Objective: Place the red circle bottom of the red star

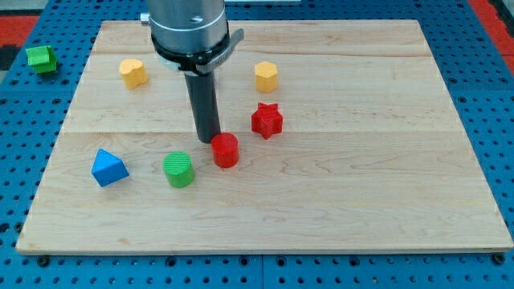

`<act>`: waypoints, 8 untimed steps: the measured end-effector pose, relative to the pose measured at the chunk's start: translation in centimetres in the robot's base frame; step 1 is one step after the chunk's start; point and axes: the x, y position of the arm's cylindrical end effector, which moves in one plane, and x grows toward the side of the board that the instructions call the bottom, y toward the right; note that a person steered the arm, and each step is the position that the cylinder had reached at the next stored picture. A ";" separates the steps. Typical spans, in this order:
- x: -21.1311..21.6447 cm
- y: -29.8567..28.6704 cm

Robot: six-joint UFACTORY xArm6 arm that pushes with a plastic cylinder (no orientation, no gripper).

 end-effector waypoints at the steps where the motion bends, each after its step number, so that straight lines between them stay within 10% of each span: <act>1: 0.9 2.3; 8: 5.5 3.4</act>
